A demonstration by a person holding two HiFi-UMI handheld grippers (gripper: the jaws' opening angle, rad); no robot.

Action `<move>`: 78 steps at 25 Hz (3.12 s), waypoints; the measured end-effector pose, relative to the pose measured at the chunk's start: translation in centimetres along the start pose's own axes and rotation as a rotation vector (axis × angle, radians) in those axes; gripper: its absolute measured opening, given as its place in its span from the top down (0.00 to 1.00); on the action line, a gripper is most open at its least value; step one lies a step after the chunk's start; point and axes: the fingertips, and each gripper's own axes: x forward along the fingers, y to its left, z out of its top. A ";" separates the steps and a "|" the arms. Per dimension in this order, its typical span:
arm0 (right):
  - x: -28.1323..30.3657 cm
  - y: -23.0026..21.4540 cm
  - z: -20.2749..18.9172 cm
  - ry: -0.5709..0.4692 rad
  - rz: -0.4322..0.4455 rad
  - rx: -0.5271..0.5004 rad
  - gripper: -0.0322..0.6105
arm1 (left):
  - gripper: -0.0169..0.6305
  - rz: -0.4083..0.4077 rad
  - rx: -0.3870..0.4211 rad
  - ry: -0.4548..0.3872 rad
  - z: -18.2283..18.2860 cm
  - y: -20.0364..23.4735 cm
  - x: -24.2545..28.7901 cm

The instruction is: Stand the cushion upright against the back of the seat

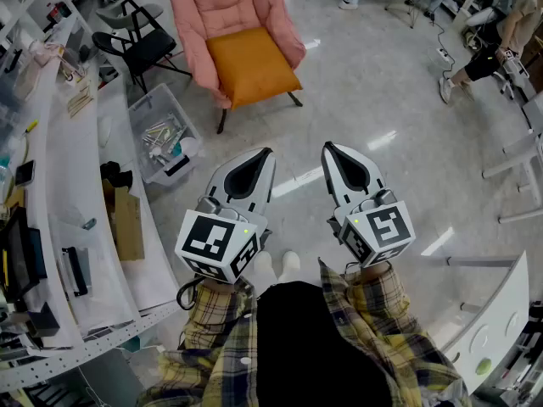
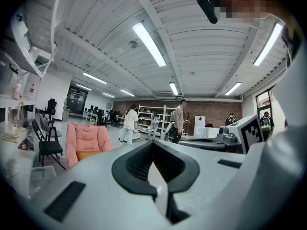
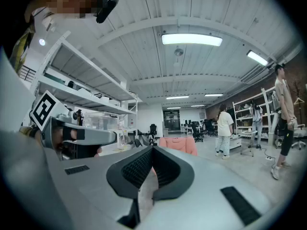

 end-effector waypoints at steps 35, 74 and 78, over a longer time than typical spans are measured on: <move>13.8 -8.6 -0.8 0.005 -0.011 0.031 0.93 | 0.97 0.023 -0.030 0.022 0.3 11.7 12.6; 36.8 -31.5 0.5 0.067 0.144 0.000 0.93 | 0.97 0.272 -0.074 0.011 4.1 28.8 38.6; 38.4 -32.5 0.7 0.063 0.186 0.007 0.93 | 0.97 0.325 -0.074 0.017 4.6 30.0 39.2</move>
